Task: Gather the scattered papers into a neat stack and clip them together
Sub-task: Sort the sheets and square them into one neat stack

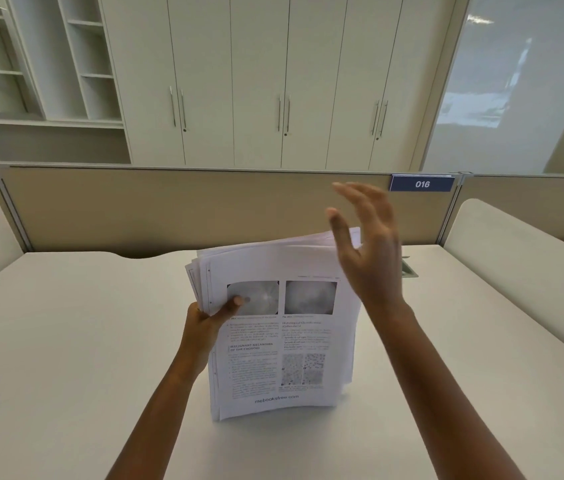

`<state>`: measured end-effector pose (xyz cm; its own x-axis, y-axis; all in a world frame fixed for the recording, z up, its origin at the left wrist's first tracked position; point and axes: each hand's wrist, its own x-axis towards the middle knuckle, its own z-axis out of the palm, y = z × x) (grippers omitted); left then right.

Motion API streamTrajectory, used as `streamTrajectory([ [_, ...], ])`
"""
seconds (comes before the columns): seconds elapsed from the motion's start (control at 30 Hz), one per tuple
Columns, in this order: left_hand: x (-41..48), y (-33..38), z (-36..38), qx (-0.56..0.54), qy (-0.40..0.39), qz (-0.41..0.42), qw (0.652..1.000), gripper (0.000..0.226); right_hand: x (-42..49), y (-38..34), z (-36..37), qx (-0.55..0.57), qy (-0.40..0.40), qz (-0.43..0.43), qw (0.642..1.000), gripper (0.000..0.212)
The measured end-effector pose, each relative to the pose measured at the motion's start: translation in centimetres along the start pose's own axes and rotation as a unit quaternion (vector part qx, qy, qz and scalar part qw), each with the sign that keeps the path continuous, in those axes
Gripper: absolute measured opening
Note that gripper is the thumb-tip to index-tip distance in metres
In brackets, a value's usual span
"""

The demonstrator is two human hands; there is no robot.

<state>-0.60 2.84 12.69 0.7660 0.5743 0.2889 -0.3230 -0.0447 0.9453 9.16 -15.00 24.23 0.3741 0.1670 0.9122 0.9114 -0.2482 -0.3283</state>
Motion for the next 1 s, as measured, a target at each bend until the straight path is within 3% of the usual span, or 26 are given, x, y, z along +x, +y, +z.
streamTrajectory([
  [0.1, 0.2, 0.2, 0.1, -0.002, 0.012, 0.0, 1.0, 0.061, -2.3, 3.6, -0.3, 0.122, -0.1, 0.174, 0.972, 0.072],
  [0.2, 0.4, 0.6, 0.7, -0.006, 0.034, -0.003, 0.999, 0.022, -5.3, 6.0, 0.6, 0.297, -0.188, 0.343, 0.871, 0.098],
  [0.23, 0.5, 0.6, 1.0, -0.004, 0.046, -0.004, 0.999, 0.018, -6.3, 6.7, 1.0, 0.303, -0.197, 0.37, 0.855, 0.091],
  [0.33, 0.6, 0.5, 1.8, 0.009, 0.1, 0.003, 0.995, 0.013, -9.2, 8.0, 2.3, 0.258, -0.184, 0.403, 0.859, 0.032],
  [0.4, 0.6, 0.5, 2.3, 0.016, 0.137, 0.003, 0.99, 0.014, -10.4, 8.4, 3.0, 0.235, -0.171, 0.413, 0.863, 0.017],
  [0.5, 0.6, 0.2, 2.5, 0.023, 0.159, 0.008, 0.987, 0.014, -11.3, 8.5, 3.4, 0.216, -0.142, 0.404, 0.878, 0.014],
  [0.57, 0.5, -0.2, 2.2, 0.029, 0.142, 0.003, 0.989, 0.006, -11.9, 8.6, 3.4, 0.226, -0.152, 0.414, 0.869, 0.022],
  [0.6, 0.3, -0.5, 1.9, 0.024, 0.126, 0.002, 0.992, 0.017, -12.3, 8.8, 3.4, 0.23, -0.17, 0.423, 0.86, 0.028],
  [0.67, -0.1, -1.3, 1.0, 0.025, 0.076, -0.012, 0.997, 0.061, -13.2, 9.2, 3.3, 0.23, -0.203, 0.444, 0.842, 0.031],
  [0.73, -0.7, -2.3, 0.1, 0.062, 0.019, -0.048, 0.997, 0.078, -14.0, 9.6, 3.1, 0.222, -0.202, 0.457, 0.838, 0.022],
  [0.87, -2.1, -5.4, -1.1, 0.128, -0.082, -0.101, 0.983, 0.051, -14.3, 9.6, 3.2, 0.194, -0.166, 0.449, 0.856, 0.011],
  [1.0, -1.8, -6.0, -1.2, 0.139, -0.001, -0.07, 0.988, 0.025, -14.1, 9.4, 3.5, 0.19, -0.129, 0.399, 0.888, 0.008],
])
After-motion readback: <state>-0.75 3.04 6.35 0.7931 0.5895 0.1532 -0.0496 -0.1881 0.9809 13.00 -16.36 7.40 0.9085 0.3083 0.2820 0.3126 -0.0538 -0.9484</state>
